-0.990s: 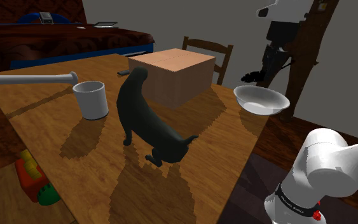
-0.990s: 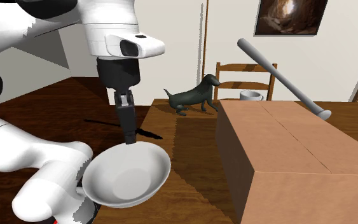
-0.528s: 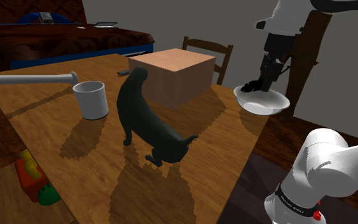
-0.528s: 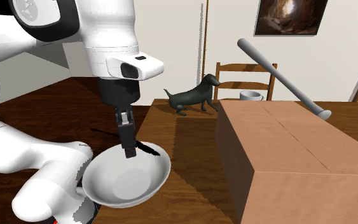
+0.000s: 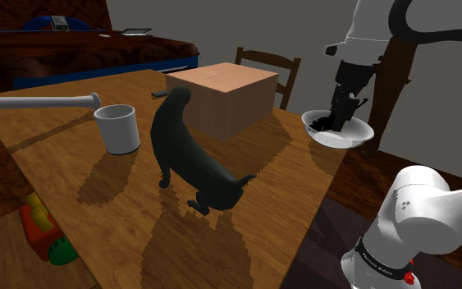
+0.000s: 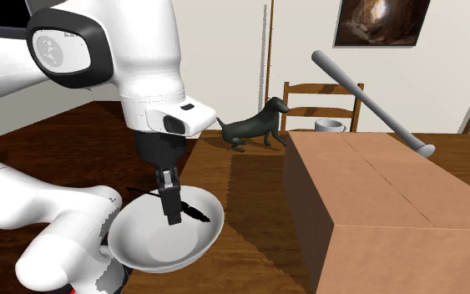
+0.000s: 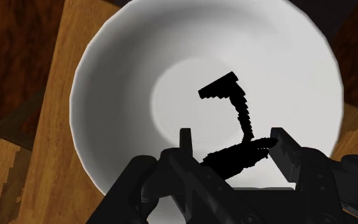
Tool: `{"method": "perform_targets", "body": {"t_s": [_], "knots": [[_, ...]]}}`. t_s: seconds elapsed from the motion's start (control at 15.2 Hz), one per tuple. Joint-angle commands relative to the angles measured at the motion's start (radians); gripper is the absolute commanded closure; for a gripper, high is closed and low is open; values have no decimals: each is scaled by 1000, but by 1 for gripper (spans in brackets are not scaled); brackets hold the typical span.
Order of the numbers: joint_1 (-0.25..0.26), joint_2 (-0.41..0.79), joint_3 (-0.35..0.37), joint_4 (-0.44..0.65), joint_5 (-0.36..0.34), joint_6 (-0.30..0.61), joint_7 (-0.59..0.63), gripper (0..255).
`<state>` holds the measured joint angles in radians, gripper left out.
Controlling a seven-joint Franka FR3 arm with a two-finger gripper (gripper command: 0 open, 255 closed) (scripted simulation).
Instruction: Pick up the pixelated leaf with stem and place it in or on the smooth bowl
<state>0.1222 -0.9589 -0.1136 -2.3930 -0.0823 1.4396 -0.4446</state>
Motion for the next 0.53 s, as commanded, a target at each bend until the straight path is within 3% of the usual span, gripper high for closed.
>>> {"method": "perform_targets", "body": {"t_s": [0.0,0.33,0.4,0.46], "knots": [[0,-1,-1,-5,-1,4,-1,255],[0,-1,-1,-4,-1,4,-1,255],[0,-1,-1,-4,-1,4,-1,0],[0,-1,-1,-4,-1,4,-1,0]]}}
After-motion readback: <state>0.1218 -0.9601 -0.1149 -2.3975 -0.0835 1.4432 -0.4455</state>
